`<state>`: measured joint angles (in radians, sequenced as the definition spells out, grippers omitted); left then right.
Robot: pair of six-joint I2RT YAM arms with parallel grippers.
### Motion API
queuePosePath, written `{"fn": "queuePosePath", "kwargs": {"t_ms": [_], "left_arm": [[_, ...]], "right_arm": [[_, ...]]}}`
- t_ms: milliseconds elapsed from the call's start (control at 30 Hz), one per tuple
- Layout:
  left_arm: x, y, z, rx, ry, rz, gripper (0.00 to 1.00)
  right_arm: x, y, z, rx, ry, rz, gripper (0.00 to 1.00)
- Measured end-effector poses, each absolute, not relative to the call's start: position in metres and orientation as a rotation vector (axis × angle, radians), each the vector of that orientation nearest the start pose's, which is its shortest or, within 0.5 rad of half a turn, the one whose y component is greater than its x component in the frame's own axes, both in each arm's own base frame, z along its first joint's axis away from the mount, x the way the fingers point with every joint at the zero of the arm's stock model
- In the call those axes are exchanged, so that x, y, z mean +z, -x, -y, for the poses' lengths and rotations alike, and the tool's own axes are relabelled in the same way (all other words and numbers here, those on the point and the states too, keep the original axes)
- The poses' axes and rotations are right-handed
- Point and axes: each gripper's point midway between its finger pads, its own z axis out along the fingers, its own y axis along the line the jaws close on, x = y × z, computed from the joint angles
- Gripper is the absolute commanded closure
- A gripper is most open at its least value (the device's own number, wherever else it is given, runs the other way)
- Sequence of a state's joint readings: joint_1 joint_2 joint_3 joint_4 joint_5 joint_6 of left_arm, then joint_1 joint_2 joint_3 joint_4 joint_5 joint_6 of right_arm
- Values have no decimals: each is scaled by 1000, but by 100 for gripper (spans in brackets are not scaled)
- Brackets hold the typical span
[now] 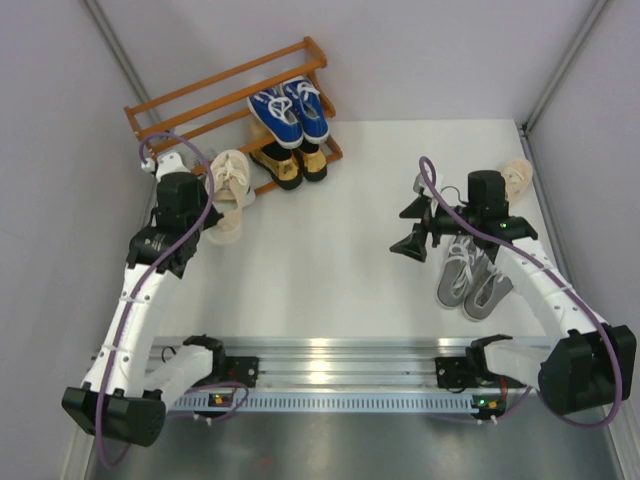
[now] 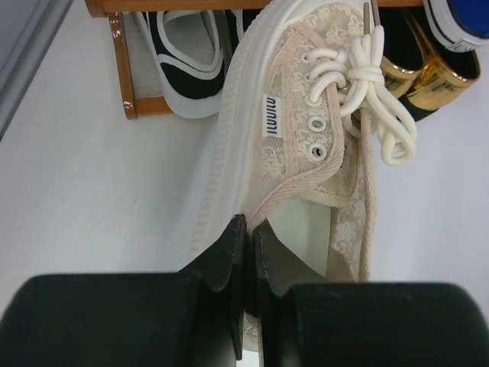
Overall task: Place and organize the shoes onto the shoe shelf
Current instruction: Pick up the shoe at the center of the board, then place the shoe at the shoe shelf.
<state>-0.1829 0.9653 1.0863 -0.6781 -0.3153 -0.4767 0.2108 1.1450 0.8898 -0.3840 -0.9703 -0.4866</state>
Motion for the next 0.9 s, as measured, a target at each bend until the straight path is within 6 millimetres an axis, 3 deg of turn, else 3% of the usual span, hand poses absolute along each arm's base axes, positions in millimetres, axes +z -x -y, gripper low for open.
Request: {"fn": "queuePosePath", "kwargs": {"t_ms": [267,700,900], "left_arm": [[275,-314,3,-97,572,-1965,100],[280,-351,-48,-137,810,-1824,100],[277,-375,-62,-139,853,-1772,100]], "right_arm": [[208,-258,-192,889,1155,-1657,1],[212,-261,-187,872,1137,-1652,1],[213,-261,-185,874,1131,-1651,1]]}}
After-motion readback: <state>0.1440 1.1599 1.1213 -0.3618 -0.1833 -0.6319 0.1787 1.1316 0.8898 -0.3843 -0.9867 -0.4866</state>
